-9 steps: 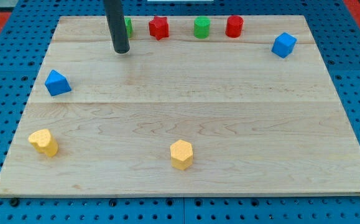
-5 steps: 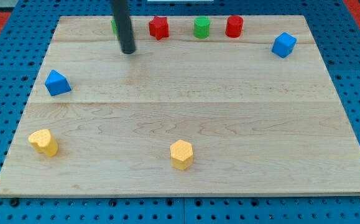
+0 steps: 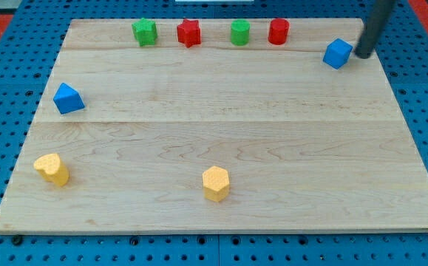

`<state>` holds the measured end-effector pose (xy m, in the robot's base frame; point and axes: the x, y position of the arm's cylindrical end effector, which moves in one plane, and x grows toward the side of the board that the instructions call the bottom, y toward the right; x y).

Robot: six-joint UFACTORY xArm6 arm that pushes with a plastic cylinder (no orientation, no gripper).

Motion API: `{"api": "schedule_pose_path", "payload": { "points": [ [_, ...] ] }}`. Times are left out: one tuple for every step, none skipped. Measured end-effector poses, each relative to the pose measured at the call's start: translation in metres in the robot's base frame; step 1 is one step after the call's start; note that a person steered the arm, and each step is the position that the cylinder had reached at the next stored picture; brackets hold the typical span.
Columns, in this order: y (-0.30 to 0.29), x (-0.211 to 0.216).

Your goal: Move the cube at the top of hexagon

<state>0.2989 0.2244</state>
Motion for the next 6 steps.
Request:
{"api": "schedule_pose_path", "payload": {
  "points": [
    [-0.081, 0.01],
    [-0.047, -0.016],
    [-0.062, -0.038],
    [-0.127, -0.017],
    [-0.158, 0.055],
    [-0.172, 0.104]
  ]
}}
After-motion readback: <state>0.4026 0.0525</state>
